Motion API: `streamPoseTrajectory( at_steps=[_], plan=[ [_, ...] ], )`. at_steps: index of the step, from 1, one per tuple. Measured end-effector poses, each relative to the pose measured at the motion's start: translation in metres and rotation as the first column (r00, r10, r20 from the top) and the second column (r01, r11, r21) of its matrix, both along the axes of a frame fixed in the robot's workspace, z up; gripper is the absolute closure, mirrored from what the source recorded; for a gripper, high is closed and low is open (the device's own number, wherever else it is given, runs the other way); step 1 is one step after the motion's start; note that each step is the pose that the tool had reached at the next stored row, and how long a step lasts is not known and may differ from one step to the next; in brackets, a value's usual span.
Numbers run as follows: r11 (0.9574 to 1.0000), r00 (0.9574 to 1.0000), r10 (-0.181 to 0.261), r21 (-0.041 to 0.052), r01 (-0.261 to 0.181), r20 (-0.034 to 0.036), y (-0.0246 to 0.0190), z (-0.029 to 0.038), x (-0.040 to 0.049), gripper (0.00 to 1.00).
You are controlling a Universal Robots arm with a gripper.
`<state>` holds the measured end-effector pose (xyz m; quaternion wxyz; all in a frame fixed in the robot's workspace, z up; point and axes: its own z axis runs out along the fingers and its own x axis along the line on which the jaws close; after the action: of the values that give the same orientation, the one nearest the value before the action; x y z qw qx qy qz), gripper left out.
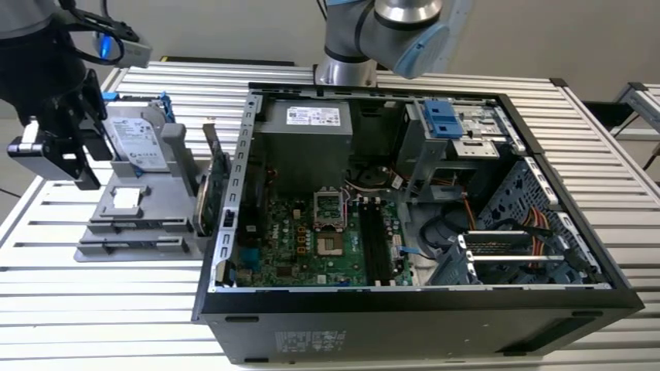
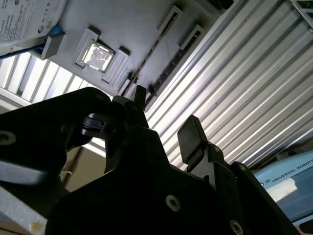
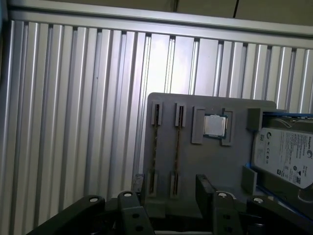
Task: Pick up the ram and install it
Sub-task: 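Pick up the ram and move it above insertion slot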
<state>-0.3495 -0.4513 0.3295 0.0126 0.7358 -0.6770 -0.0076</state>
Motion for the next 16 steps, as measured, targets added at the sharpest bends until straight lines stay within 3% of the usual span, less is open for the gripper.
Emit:
streamPoseTrajectory(
  at_steps=[16],
  plan=[
    [1.0,1.0,0.0,-0.0056,0.0,-0.0001,0.0015,-0.0096,0.0,0.0]
  ],
)
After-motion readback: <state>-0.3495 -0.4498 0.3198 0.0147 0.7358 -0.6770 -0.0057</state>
